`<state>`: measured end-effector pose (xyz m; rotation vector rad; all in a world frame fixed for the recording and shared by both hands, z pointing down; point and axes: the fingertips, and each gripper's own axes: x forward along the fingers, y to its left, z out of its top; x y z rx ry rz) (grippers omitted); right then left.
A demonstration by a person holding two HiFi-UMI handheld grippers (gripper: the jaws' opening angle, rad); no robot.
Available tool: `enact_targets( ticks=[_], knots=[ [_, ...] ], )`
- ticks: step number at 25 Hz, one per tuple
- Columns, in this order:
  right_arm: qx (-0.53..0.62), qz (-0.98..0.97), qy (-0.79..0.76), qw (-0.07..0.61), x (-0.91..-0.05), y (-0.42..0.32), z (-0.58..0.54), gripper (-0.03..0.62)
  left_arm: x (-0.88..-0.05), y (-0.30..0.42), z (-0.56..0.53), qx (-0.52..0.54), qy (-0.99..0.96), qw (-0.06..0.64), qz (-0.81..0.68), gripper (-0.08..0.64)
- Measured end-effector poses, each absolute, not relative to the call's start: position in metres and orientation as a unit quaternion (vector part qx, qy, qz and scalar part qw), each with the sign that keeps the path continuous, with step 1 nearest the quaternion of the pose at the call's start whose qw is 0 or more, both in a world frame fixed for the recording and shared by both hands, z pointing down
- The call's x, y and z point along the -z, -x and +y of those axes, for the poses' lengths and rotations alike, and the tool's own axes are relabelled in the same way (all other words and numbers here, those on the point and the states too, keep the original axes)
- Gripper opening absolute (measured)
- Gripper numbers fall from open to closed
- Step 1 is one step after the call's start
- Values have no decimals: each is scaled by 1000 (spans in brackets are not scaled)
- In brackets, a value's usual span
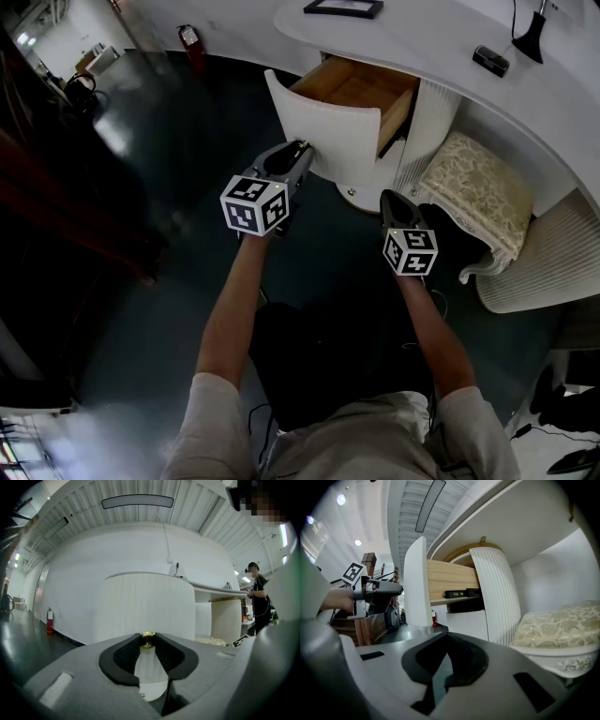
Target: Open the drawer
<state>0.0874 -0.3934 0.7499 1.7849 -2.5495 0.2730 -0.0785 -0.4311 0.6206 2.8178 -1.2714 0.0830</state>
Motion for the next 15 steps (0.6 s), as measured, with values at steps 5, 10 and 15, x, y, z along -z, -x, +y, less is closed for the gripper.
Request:
enact_targets(
  ticks=[5, 10, 15],
  knots=[
    [-92, -820, -565, 7, -753, -89, -382, 15, -622, 84, -424, -21, -909, 24, -415, 106],
    [-91, -823, -560, 12, -756, -91, -368, 15, -622, 89, -418, -18, -907, 23, -421, 106],
    [-94, -822, -561, 6, -755, -96, -359, 15, -623, 92, -413, -21, -904, 23, -425, 106]
  ],
)
